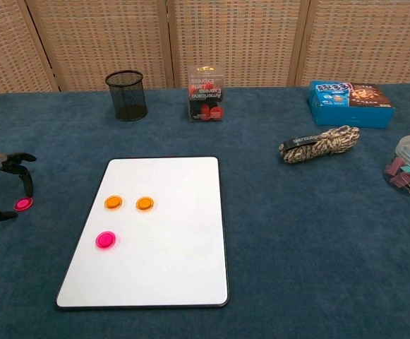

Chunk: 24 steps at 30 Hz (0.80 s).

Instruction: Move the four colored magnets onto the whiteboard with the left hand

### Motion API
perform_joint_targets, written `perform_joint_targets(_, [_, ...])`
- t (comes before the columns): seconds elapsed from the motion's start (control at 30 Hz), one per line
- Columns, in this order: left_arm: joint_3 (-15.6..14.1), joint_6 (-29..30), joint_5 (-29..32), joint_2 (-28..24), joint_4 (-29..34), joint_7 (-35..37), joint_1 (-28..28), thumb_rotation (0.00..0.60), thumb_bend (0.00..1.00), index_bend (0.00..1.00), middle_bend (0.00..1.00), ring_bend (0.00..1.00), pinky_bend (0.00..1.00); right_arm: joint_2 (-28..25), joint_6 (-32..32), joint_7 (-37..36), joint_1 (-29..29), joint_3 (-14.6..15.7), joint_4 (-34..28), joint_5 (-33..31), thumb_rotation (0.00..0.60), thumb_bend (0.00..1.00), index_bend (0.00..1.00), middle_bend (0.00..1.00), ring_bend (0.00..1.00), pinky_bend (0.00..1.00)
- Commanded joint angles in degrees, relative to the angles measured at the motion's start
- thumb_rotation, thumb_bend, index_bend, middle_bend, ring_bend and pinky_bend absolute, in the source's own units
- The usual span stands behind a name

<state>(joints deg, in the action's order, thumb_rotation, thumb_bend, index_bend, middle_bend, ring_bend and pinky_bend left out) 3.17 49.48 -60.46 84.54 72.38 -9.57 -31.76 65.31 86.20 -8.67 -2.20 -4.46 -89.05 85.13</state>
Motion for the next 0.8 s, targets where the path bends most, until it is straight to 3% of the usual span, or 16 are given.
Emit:
perform_joint_targets(0.03, [0.08, 0.03, 0.08, 0.21, -0.21, -0.25, 0.09, 0.6, 0.31, 0.42, 0.0, 0.0, 0.0, -0.01, -0.02, -0.03, 0.0, 0.0, 0.0, -0.01, 0.6, 0.24, 0.0, 0.0, 0.0, 0.0])
perform_joint_targets(0.2, [0.32, -0.18, 0.85, 0.31, -0.35, -1.3, 0.17, 0.6, 0.33, 0.52, 0.0, 0.0, 0.0, -0.04, -0.04, -0.13, -0.01, 0.01, 0.01, 0.01, 0.6, 0.24, 0.0, 0.0, 0.0, 0.0])
perform_joint_targets(0.53, [1.16, -0.01, 0.14, -0.87, 2.23, -0.59, 0.22, 0.6, 0.36, 0.54, 0.0, 0.0, 0.0, -0.05, -0.06, -0.2, -0.01, 0.01, -0.02, -0.01, 0.6, 0.24, 0.0, 0.0, 0.0, 0.0])
perform_joint_targets(0.8, [2.23, 2.35, -5.76, -2.77, 13.63, -0.55, -1.35, 0.6, 0.36, 0.54, 0.0, 0.0, 0.0, -0.08, -0.11, -0.01, -0.03, 0.06, -0.1, 0.03, 0.6, 0.24, 0.0, 0.0, 0.0, 0.0])
